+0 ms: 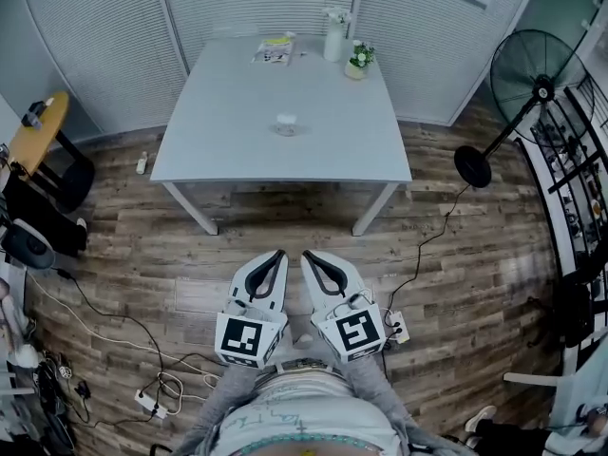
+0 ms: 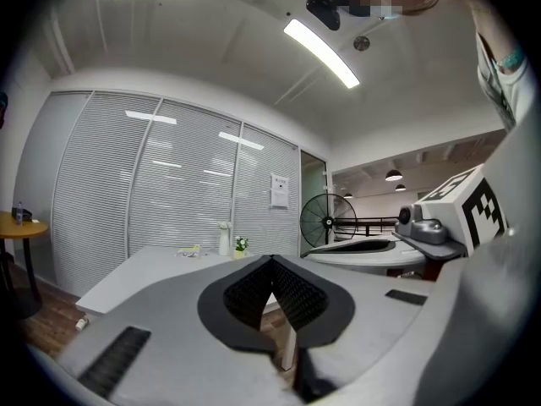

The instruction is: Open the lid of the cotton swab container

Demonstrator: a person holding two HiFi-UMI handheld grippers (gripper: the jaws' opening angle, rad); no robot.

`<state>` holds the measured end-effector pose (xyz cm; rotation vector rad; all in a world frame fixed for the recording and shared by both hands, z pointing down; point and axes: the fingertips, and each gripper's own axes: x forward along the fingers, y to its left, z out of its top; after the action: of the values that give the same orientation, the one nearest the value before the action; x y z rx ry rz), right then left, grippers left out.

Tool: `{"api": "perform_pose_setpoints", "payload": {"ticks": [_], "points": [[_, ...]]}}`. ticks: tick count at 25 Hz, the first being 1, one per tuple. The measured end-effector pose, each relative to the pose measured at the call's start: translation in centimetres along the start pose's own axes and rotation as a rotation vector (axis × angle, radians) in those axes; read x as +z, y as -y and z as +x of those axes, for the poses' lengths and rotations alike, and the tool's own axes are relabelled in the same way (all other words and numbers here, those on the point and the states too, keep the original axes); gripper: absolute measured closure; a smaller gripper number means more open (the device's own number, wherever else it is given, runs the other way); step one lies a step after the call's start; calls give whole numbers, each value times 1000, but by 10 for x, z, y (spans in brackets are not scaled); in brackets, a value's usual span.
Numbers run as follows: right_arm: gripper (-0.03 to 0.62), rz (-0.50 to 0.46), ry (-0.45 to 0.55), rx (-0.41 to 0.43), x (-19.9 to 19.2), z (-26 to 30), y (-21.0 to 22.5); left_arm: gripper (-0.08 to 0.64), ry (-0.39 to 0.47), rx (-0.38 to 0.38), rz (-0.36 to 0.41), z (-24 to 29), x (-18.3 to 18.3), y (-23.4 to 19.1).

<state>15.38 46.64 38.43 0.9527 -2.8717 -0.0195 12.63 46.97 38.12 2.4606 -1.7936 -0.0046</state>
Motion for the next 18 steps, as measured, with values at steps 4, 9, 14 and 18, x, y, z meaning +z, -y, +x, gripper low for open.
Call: {"api": "perform_pose_setpoints", "payload": {"ticks": [4,9,14,18], "points": [[592,-8,-3,-22,4,39,18,561,-1,-24,-5,32,5,-31],[592,-24,5,-46,8,92,43,561,-3,-64,12,73,12,-70],[592,-11,-3,-68,12,139,57,561,2,-92,27,102,19,-107],[592,-17,-16,-80,7,169,60,561,-18,-111,11,114,17,-133]]}}
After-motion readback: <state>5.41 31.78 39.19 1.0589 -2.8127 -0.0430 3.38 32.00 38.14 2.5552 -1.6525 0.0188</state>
